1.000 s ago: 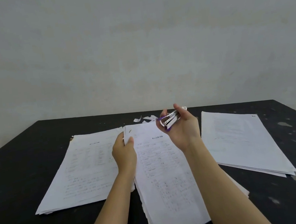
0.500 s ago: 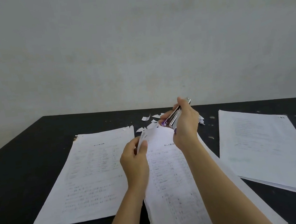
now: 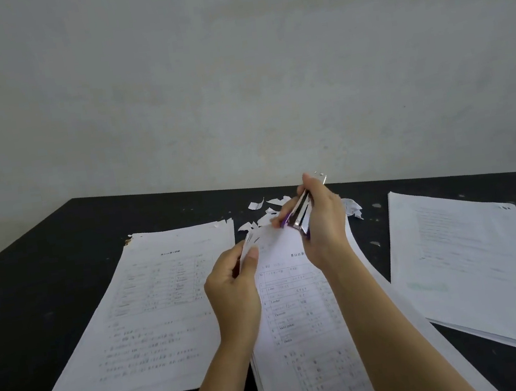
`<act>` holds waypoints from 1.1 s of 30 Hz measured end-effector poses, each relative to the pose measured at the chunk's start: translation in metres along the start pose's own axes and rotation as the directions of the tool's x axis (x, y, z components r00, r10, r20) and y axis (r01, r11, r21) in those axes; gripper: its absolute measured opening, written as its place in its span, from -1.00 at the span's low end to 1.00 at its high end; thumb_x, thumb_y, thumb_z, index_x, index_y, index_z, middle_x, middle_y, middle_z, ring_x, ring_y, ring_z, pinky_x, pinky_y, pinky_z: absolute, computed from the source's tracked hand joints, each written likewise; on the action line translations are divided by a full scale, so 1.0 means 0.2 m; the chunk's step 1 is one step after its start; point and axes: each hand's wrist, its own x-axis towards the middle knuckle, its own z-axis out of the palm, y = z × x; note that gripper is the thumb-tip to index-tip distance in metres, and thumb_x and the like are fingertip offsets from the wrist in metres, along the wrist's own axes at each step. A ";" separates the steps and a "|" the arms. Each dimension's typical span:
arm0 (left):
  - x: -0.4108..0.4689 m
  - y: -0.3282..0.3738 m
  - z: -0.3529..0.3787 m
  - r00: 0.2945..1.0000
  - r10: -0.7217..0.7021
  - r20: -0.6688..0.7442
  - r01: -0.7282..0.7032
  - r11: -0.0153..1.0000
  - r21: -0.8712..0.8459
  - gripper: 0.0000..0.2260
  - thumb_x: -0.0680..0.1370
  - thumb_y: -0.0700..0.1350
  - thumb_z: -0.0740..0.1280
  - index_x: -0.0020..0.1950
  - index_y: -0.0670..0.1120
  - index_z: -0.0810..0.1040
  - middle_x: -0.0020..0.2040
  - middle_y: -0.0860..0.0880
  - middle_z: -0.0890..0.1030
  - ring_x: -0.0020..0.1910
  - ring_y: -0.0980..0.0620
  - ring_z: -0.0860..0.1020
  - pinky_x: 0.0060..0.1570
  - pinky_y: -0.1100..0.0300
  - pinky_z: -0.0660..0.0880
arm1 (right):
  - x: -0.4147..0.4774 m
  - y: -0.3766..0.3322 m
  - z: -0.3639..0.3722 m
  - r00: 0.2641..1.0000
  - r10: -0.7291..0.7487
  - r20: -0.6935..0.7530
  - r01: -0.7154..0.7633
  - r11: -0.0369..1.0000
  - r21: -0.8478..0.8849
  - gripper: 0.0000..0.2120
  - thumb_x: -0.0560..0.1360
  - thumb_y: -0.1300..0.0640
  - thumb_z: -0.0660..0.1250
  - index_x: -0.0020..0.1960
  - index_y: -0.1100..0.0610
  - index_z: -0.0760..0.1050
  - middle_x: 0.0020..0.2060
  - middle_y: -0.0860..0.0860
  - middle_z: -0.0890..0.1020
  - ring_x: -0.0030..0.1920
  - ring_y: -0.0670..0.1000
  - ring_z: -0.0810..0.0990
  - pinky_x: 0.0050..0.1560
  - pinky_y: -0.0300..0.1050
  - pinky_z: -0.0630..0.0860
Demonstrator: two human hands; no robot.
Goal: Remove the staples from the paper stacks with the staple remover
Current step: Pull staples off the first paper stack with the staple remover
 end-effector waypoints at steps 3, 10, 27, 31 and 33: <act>-0.02 0.01 0.00 0.996 0.078 0.037 -0.079 0.997 0.017 -0.86 0.51 -0.16 0.35 -0.04 0.10 0.57 -0.14 0.20 0.60 -0.11 0.20 0.58 -0.26 0.39 0.52 | 0.00 0.01 0.02 0.985 -0.168 -0.044 0.156 0.967 -0.201 -0.68 0.58 -0.05 0.15 -0.21 0.17 0.33 -0.36 0.27 0.61 -0.42 0.13 0.56 -0.50 -0.25 0.37; -0.02 0.00 0.00 0.982 0.189 0.021 -0.190 0.979 0.068 -0.85 0.49 -0.17 0.36 0.04 -0.07 0.62 -0.15 0.17 0.59 -0.11 0.24 0.57 -0.24 0.49 0.48 | -0.05 0.03 0.09 0.944 -0.329 0.032 0.324 0.903 -0.282 -0.67 0.61 0.04 0.13 -0.27 0.20 0.27 -0.41 0.41 0.47 -0.38 0.38 0.52 -0.36 0.20 0.39; -0.06 0.05 0.03 0.918 0.394 0.030 -0.394 0.907 0.148 -0.88 0.46 -0.17 0.38 -0.02 -0.13 0.62 -0.18 0.12 0.58 -0.23 0.12 0.58 -0.20 0.52 0.47 | -0.04 0.07 0.08 0.940 -0.341 -0.013 0.331 0.919 -0.214 -0.47 0.55 0.17 0.25 -0.59 -0.02 0.29 -0.64 -0.15 0.30 -0.58 -0.10 0.27 -0.53 -0.27 0.27; -0.06 0.05 0.04 0.912 0.409 0.036 -0.409 0.898 0.164 -0.89 0.46 -0.24 0.39 -0.03 -0.15 0.62 -0.18 0.09 0.58 -0.23 0.13 0.57 -0.18 0.52 0.46 | -0.03 0.09 0.07 0.947 -0.320 -0.028 0.306 0.927 -0.218 -0.47 0.52 0.20 0.28 -0.61 0.00 0.29 -0.65 -0.15 0.27 -0.59 -0.14 0.22 -0.53 -0.28 0.22; -0.06 0.04 0.04 0.906 0.422 0.039 -0.422 0.890 0.171 -0.90 0.46 -0.26 0.39 -0.04 -0.17 0.62 -0.18 0.08 0.58 -0.24 0.13 0.57 -0.19 0.53 0.46 | -0.03 0.09 0.07 0.947 -0.320 -0.032 0.306 0.927 -0.215 -0.52 0.50 0.24 0.28 -0.56 0.07 0.26 -0.65 -0.14 0.28 -0.59 -0.16 0.22 -0.55 -0.33 0.23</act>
